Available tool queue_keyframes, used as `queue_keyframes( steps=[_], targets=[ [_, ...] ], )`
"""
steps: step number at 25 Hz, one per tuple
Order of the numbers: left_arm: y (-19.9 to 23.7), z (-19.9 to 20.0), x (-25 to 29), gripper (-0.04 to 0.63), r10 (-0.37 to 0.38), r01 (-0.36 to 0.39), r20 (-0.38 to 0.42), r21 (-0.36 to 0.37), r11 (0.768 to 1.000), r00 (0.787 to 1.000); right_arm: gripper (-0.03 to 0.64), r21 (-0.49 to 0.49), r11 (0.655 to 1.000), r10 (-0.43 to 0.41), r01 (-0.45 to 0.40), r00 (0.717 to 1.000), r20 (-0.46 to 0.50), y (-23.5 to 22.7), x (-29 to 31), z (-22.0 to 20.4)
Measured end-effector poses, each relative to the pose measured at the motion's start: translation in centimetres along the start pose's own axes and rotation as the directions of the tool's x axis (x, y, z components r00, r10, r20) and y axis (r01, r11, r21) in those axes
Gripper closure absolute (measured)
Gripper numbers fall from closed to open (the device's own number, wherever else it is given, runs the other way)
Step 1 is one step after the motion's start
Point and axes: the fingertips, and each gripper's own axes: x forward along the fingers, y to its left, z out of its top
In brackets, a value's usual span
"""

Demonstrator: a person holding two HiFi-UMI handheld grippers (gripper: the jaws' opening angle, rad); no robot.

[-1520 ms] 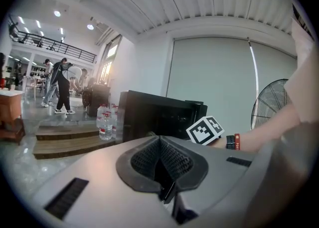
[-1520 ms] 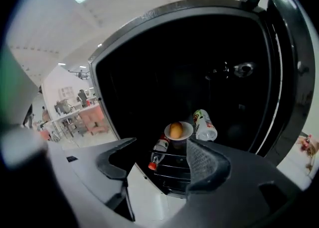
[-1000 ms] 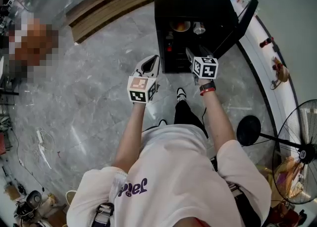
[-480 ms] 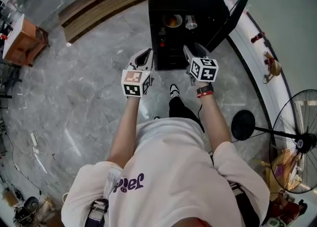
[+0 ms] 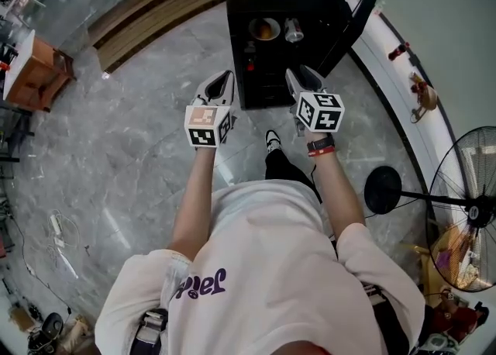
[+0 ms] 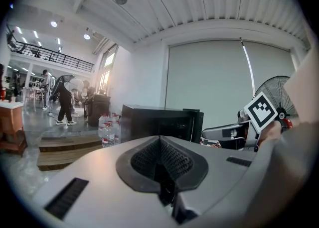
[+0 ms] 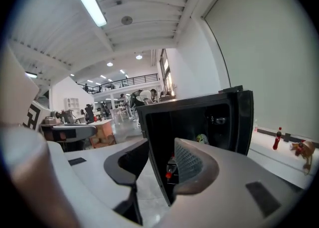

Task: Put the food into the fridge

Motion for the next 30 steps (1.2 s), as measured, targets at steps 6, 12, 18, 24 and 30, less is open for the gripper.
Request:
queue_keyframes(
  steps=[6, 12, 18, 24, 30],
  targets=[
    [0.4, 0.5, -0.9, 0.577, 0.007, -0.007, 0.008, 0.006, 1.0, 1.0, 0.476, 0.004, 1.0, -0.004, 0.004, 0.999, 0.037, 0.8, -1.5, 1.0],
    [0.0, 1.0, -1.3, 0.577, -0.001, 0.001, 0.022, 0.016, 1.0, 1.0, 0.512, -0.007, 0.999, -0.034, 0.034, 0.998, 0.05, 0.5, -2.4, 1.1],
    [-0.6, 1.3, -1.6, 0.577, -0.011, 0.01, 0.03, 0.019, 1.0, 1.0, 0.546, 0.0, 0.999, -0.044, 0.044, 0.997, 0.056, 0.2, -3.1, 1.2],
    [-1.3, 2.2, -1.5, 0.577, -0.039, 0.041, 0.059, -0.027, 0.999, 0.998, 0.573, 0.003, 0.999, -0.053, 0.053, 0.996, 0.07, -0.1, -3.6, 1.5],
    [-2.0, 2.3, -1.0, 0.577, -0.052, 0.052, 0.057, 0.001, 0.999, 0.997, 0.601, 0.011, 0.998, -0.065, 0.064, 0.995, 0.082, -0.3, -4.0, 1.9]
  ],
)
